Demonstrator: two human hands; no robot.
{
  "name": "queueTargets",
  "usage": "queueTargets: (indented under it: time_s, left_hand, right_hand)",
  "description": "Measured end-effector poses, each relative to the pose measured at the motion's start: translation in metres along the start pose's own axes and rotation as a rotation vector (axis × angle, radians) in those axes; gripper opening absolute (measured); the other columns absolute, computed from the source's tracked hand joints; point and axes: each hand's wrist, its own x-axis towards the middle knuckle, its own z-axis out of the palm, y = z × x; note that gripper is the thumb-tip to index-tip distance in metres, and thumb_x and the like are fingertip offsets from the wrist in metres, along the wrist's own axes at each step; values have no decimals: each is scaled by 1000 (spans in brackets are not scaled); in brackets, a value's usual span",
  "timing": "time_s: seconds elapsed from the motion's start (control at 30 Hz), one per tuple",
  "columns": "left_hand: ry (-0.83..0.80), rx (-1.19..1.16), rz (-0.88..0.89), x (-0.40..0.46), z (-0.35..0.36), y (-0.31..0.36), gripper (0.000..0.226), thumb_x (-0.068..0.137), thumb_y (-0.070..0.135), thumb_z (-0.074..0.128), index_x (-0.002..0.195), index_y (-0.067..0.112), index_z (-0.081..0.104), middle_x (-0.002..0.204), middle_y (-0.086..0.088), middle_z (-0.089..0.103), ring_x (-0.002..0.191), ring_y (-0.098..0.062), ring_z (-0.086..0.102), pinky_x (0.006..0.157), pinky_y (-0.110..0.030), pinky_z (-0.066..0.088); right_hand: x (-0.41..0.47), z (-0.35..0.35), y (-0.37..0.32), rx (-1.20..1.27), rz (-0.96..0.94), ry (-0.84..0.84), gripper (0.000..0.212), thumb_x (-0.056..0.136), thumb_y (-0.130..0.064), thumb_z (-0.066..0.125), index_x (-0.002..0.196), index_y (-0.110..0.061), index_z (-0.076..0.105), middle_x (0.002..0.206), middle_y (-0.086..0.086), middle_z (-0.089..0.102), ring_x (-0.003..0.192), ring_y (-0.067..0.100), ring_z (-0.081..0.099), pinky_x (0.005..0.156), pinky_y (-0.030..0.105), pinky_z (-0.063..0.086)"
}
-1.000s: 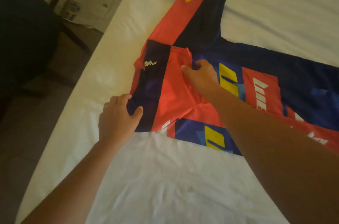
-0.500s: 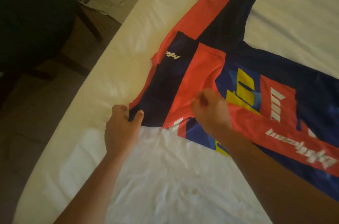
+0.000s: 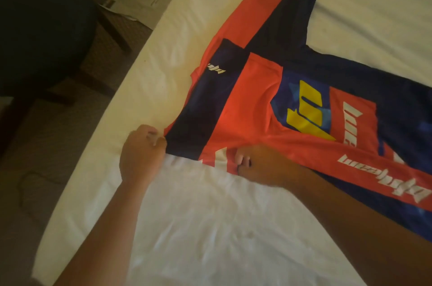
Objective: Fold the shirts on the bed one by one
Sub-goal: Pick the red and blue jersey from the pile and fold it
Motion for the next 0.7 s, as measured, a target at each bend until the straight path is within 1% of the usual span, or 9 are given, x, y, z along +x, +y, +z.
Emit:
queueTargets:
  time_s: [0.07,0.17,0.23,0.3,0.33,0.4,0.47,0.57,0.7]
  left_hand:
    - [183,142,197,-9,5,11,34,95,33,59,121,10,62,114,-16,63,101,-36,60,78,-45,51]
    - [137,330,658,-16,27,17,56,95,47,53,139,12,56,139,-16,56,125,-39,52,90,-50,46]
    - [42,466,753,-10,39,5,68,97,58,47,153,18,44,158,-16,40,139,-40,42,100,-53,40]
    - [-30,513,704,0,42,-11,78,96,68,38,160,23,30,166,-14,25,148,-41,31,108,-56,35]
    - [-53,511,688,4,44,-19,82,95,72,34,161,25,26,168,-12,20,150,-40,27,111,-56,32]
    - [-76,488,694,9,46,-27,87,91,78,29,161,27,25,169,-10,17,152,-38,24,112,-57,30]
    - [-76,443,688,13,50,-27,91,88,82,28,160,26,29,168,-9,21,152,-37,26,111,-55,30]
    - [-22,336,670,15,55,-27,94,87,83,29,157,21,36,166,-6,30,150,-34,32,108,-52,34]
    - [33,250,674,18,57,-31,88,88,76,35,153,17,43,164,-4,34,149,-30,35,107,-51,37]
  right_hand:
    - [16,-15,-2,18,10,219,24,85,-33,48,86,-18,67,77,-6,59,72,23,58,66,33,45]
    - [42,-32,3,-249,-155,617,26,84,-30,49,97,-13,64,99,7,61,87,36,58,69,46,52]
    - [58,-43,6,-447,-84,572,48,90,-44,42,126,-17,58,136,12,53,117,37,53,85,54,51]
    - [72,-51,18,-499,88,407,66,96,-60,27,155,-30,30,166,8,17,148,34,24,107,59,34]
    - [76,-53,27,-501,145,358,71,94,-67,17,159,-37,15,169,4,2,154,32,10,113,59,26]
    - [81,-54,42,-540,174,336,75,89,-73,6,158,-44,1,169,2,-9,155,31,0,117,61,17]
    - [84,-56,43,-571,159,390,75,90,-70,15,158,-41,12,169,5,0,154,33,6,116,60,17]
    - [97,-63,22,-558,44,638,61,87,-48,42,141,-23,49,158,12,34,141,35,32,108,57,28]
    - [136,-80,-11,-565,-98,765,50,83,-23,54,132,-16,58,145,9,50,125,36,47,95,51,39]
